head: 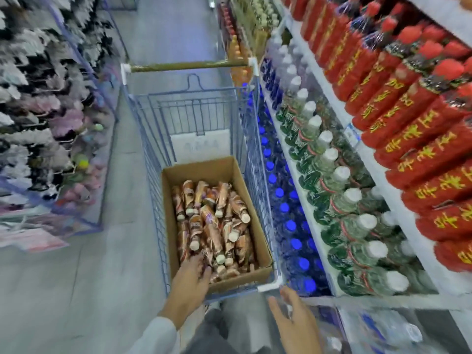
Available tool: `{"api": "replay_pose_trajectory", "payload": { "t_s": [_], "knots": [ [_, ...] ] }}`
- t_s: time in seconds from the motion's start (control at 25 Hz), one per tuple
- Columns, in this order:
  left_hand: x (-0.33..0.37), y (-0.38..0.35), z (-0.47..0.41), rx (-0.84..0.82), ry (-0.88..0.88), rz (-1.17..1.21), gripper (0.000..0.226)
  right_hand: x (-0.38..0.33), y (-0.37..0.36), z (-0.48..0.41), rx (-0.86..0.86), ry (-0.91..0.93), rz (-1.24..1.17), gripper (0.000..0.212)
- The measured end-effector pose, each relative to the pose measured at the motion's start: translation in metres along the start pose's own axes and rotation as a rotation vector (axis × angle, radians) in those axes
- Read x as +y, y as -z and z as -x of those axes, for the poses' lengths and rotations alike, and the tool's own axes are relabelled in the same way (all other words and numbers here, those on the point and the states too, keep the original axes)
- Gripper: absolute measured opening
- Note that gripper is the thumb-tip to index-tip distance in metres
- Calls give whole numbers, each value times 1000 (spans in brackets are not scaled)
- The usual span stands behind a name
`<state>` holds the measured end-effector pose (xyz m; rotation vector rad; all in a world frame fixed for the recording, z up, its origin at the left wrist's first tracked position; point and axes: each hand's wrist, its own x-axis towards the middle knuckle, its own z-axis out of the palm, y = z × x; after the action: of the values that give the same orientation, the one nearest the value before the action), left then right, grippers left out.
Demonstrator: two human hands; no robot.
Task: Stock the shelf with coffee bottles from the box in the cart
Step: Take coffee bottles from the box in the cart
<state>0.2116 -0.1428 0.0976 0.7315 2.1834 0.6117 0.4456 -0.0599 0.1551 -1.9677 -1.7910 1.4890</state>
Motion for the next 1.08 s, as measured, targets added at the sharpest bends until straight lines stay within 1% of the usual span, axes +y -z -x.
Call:
{"api": "replay_pose_trajectory", "payload": {
  "t_s": [0.08,0.24,0.32,0.4,0.52,0.64,0.72,0.76,0.8,0.92,0.96,1.08],
  "knots": [
    [-5,6,-44,-49,-27,-117,49,-6,-11,-13,-48,-22,6,40],
    [-16,-1,-125,-226,-203,-394,56,-13,-26,-37,-115,-37,13,29],
    [-23,-17,-158,-317,-266,-524,60,-9,-32,-49,-148,-68,16,30],
    [-29,-34,-179,-387,-349,-650,63,1,-35,-55,-163,-93,15,32],
    [-37,-53,-204,-492,-443,-833,61,16,-34,-59,-177,-143,17,37],
    [-46,-60,-216,-529,-477,-879,59,23,-27,-64,-203,-150,63,37],
    [-48,-58,-216,-507,-484,-791,58,21,-22,-68,-209,-139,77,34],
    [-46,-55,-214,-475,-463,-688,56,17,-20,-70,-210,-126,84,33],
    [-43,-50,-211,-436,-412,-538,55,11,-18,-73,-219,-113,96,33],
    [-30,-28,-191,-330,-162,39,50,-11,-16,-87,-274,-43,125,39],
    [-26,-20,-179,-304,-87,191,51,-20,-16,-93,-296,-15,136,41],
    [-22,0,-137,-194,27,490,51,-49,-25,-114,-353,86,188,41]
  ]
}}
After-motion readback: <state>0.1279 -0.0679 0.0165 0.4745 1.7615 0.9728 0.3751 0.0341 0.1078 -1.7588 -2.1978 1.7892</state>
